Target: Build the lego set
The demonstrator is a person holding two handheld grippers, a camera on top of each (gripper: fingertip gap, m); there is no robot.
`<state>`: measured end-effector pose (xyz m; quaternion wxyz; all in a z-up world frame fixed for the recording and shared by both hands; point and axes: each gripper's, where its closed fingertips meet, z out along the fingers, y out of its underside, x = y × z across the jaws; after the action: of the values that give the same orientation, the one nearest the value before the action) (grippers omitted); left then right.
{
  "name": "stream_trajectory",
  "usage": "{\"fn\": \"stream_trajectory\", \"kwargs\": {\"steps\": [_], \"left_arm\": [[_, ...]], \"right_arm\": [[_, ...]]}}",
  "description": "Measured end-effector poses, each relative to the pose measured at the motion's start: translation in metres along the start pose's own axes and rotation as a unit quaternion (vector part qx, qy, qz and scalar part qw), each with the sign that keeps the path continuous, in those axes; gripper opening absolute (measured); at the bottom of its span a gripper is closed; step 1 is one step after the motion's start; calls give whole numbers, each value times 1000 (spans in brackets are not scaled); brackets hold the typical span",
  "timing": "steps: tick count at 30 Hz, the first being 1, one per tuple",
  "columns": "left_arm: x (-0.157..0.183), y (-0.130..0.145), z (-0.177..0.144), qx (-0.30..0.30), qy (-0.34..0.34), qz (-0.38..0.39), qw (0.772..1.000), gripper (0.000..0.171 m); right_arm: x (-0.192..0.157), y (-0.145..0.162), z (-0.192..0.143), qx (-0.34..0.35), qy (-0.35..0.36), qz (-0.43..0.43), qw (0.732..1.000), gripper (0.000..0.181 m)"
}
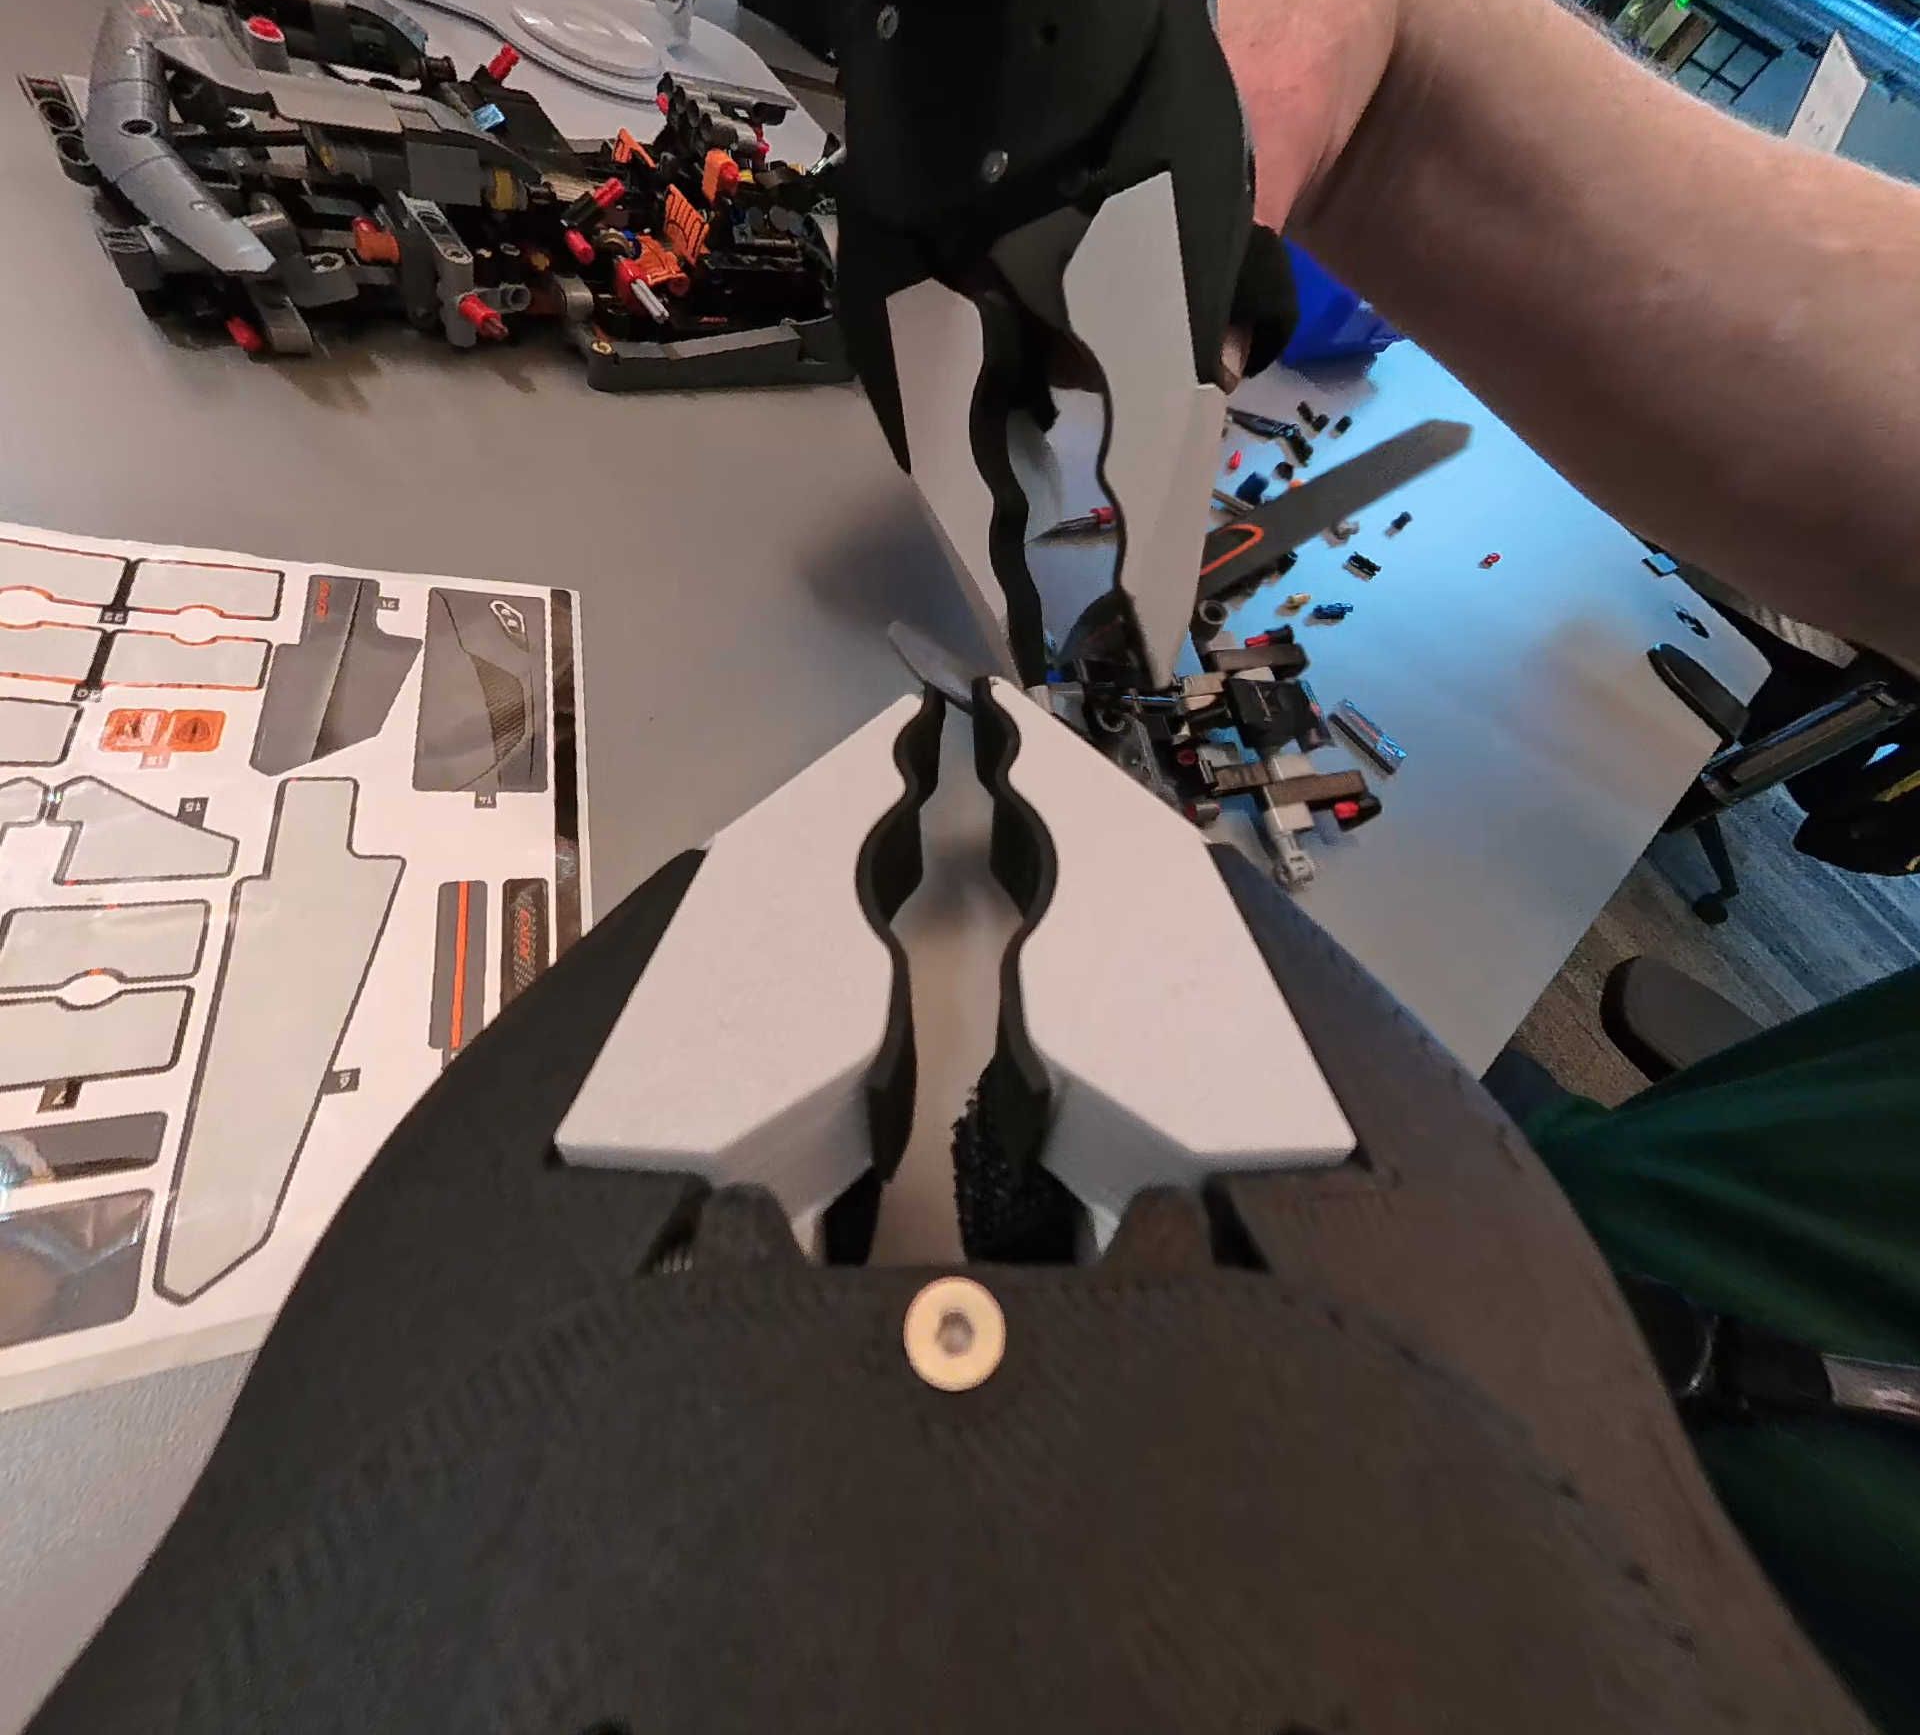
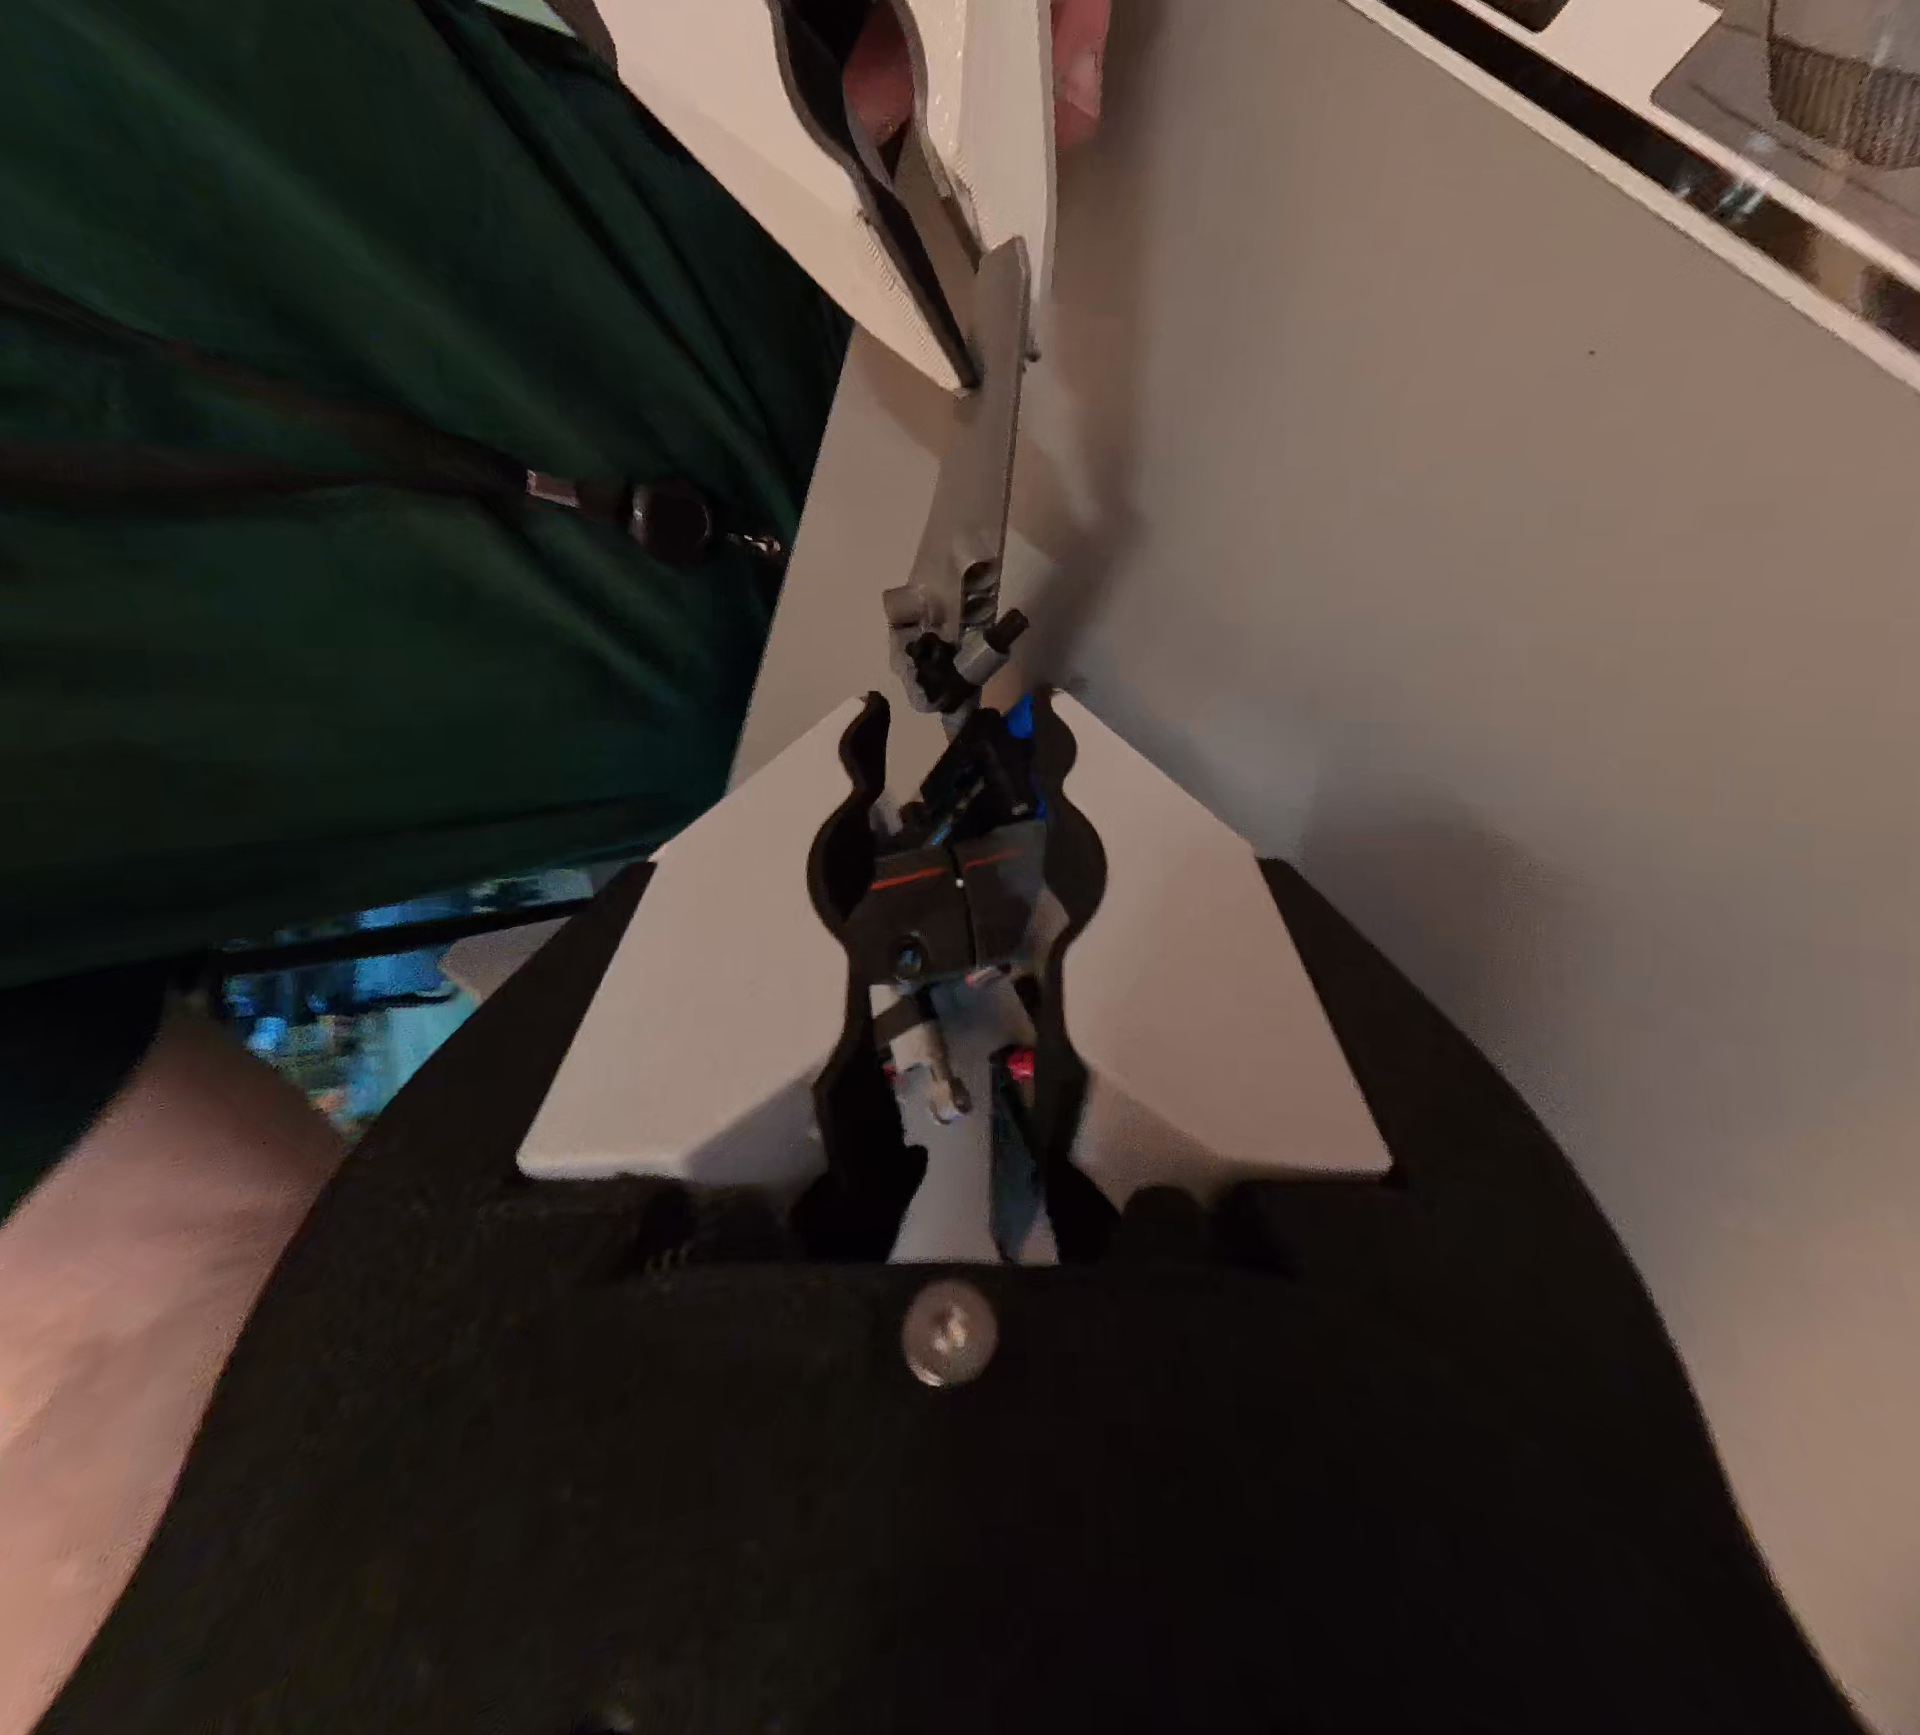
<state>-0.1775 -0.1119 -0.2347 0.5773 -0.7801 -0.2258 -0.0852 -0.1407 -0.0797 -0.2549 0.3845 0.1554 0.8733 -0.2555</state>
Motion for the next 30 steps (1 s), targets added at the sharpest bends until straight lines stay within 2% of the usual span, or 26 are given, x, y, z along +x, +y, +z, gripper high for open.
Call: {"fn": "stream_trajectory", "kwargs": {"steps": [5,12,21,24,30], "left_arm": [[-1,0,1,-1,-1,1,1000,4],[-5,-2,1,2,-7,-2,1000,3],[-7,-2,1,1,-6,-5,1000,3],[-6,-1,2,-4,-5,-3,1000,3],[-5,-1,2,-2,-4,0,1000,3]], "right_arm": [[9,2,2,-16,41,-50,998,19],[6,-4,-1,6,41,-73,996,11],[6,-9,-4,41,35,-63,997,12],[4,-7,-5,45,36,-74,996,23],[5,-10,-1,37,50,-112,992,21]]}}
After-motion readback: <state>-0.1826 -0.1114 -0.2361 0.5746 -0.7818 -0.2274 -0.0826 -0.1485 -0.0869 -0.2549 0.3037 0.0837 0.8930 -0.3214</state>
